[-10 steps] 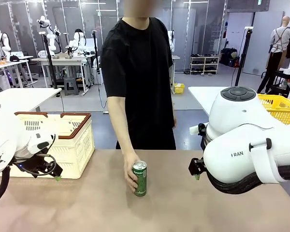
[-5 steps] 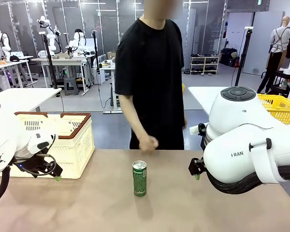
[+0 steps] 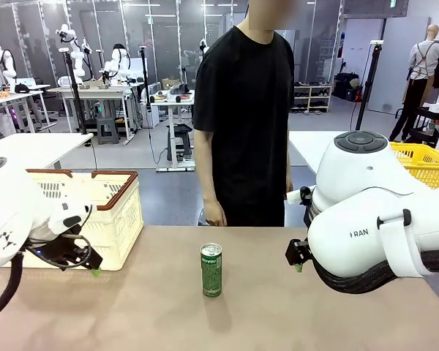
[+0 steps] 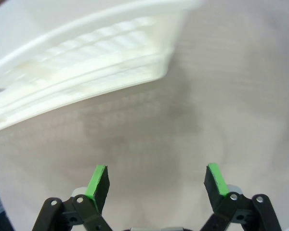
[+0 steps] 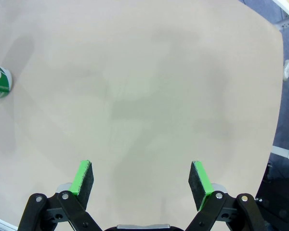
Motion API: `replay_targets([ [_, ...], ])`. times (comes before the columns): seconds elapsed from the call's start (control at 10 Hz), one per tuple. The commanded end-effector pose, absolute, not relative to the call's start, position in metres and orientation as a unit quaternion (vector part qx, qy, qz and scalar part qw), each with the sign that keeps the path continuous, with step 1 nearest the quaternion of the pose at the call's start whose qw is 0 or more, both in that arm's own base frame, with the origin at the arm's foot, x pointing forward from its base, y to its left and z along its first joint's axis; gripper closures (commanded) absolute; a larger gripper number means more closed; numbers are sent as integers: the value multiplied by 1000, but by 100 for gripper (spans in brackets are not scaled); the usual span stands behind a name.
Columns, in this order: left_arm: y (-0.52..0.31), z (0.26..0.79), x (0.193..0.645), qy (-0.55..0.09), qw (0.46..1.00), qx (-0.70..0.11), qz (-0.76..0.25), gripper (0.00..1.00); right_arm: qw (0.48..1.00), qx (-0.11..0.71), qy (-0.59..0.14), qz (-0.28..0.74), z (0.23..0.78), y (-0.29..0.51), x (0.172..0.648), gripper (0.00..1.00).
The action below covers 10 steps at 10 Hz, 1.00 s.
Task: Place the drinks into the Shopping basket.
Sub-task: Pick up one drink and place it into the Shopping basket.
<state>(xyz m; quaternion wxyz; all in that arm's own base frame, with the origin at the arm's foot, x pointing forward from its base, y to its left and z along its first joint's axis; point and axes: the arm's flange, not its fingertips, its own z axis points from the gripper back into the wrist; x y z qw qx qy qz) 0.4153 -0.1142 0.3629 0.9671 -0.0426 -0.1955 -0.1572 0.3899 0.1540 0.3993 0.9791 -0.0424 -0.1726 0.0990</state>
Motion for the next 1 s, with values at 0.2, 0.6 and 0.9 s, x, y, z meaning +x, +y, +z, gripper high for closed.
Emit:
replay_targets([
  [0.2, -200, 421, 415, -196, 949, -70, -236, 0, 979, -41, -171, 100, 398, 154, 390, 0],
  [0.6, -324, 472, 459, -208, 924, -55, -317, 0, 979, -41, -171, 100, 398, 154, 390, 0],
  [0.9, -394, 473, 475, -192, 913, -69, -353, 0, 979, -41, -171, 100, 398, 154, 390, 0],
])
